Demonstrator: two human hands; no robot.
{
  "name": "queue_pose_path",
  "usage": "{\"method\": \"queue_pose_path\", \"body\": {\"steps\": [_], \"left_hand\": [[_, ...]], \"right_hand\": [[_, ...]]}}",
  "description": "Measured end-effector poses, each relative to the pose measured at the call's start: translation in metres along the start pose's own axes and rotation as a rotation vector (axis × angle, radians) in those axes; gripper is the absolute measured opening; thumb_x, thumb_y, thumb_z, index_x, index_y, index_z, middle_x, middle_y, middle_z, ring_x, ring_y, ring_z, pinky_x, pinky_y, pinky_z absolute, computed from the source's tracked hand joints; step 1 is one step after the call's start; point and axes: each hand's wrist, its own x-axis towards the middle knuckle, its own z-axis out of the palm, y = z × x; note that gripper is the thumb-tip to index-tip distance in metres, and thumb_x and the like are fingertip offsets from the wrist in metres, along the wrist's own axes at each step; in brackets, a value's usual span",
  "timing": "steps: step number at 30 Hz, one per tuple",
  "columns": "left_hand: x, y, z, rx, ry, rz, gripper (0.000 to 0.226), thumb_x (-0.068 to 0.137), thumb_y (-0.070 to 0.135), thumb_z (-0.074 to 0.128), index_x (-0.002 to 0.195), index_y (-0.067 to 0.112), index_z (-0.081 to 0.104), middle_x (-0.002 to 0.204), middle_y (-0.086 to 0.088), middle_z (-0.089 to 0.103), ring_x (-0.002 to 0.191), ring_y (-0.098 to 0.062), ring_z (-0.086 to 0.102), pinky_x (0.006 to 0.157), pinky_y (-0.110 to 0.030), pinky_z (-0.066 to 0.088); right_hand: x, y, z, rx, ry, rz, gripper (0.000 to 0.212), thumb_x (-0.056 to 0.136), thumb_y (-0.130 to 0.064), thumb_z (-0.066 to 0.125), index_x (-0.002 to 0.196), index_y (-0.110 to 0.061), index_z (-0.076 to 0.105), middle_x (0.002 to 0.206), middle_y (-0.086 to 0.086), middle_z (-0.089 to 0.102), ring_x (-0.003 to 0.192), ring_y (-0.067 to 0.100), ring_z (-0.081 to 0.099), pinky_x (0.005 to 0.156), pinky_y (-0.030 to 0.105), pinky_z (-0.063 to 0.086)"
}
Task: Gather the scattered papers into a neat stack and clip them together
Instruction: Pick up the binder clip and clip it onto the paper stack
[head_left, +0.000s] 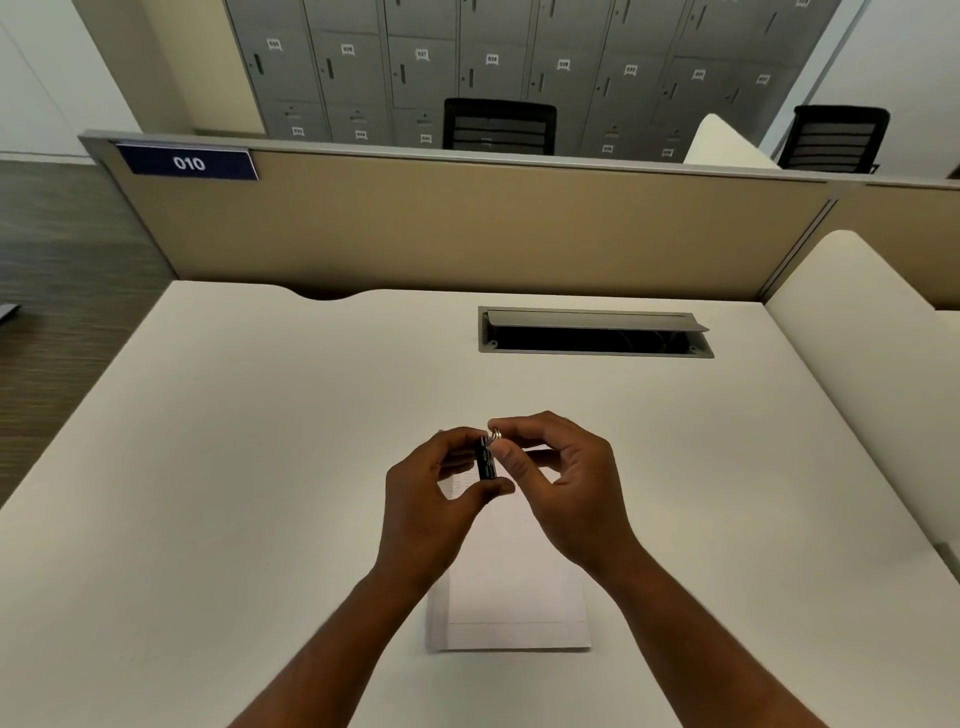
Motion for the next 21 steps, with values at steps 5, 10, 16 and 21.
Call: {"method": "queue_pose_path", "body": {"steps": [5, 10, 16, 21], "left_hand": [[-0.005, 0.003, 0.004, -0.103, 0.03, -0.02, 0.048, 0.069, 0.037, 0.086, 0.112, 0.029, 0.066, 0.104, 0.016, 0.073, 0.1, -0.007, 0.07, 0.089, -0.02, 0.054], [-0.008, 0.004, 0.006, -0.173, 0.088, -0.047, 0.05, 0.069, 0.034, 0.086, 0.114, 0.028, 0.065, 0.107, 0.011, 0.073, 0.102, -0.01, 0.07, 0.091, -0.022, 0.054], [-0.007, 0.004, 0.01, -0.204, 0.032, -0.015, 0.046, 0.073, 0.021, 0.086, 0.114, 0.024, 0.066, 0.108, 0.01, 0.073, 0.103, -0.014, 0.07, 0.09, -0.021, 0.054], [-0.002, 0.0, 0.008, -0.242, -0.047, -0.068, 0.048, 0.073, 0.023, 0.086, 0.115, 0.024, 0.063, 0.112, 0.007, 0.071, 0.106, -0.015, 0.069, 0.09, -0.023, 0.055]], "right_hand": [[-0.004, 0.0, -0.002, 0.383, 0.003, 0.234, 0.018, 0.091, -0.018, 0.072, 0.105, -0.026, 0.08, 0.103, 0.003, 0.079, 0.098, 0.026, 0.075, 0.08, 0.031, 0.061], [-0.007, 0.005, -0.003, 0.568, 0.032, 0.427, 0.024, 0.086, -0.032, 0.071, 0.108, -0.023, 0.079, 0.1, 0.01, 0.078, 0.097, 0.024, 0.074, 0.073, 0.026, 0.057], [-0.021, 0.021, 0.01, 0.808, 0.062, 0.802, 0.02, 0.086, -0.017, 0.076, 0.105, -0.013, 0.08, 0.087, 0.005, 0.073, 0.072, 0.012, 0.069, 0.061, 0.024, 0.051], [-0.008, 0.026, -0.002, 0.753, 0.009, 0.859, 0.023, 0.084, -0.017, 0.078, 0.105, -0.009, 0.08, 0.086, 0.008, 0.074, 0.071, 0.015, 0.069, 0.061, 0.024, 0.054]]}}
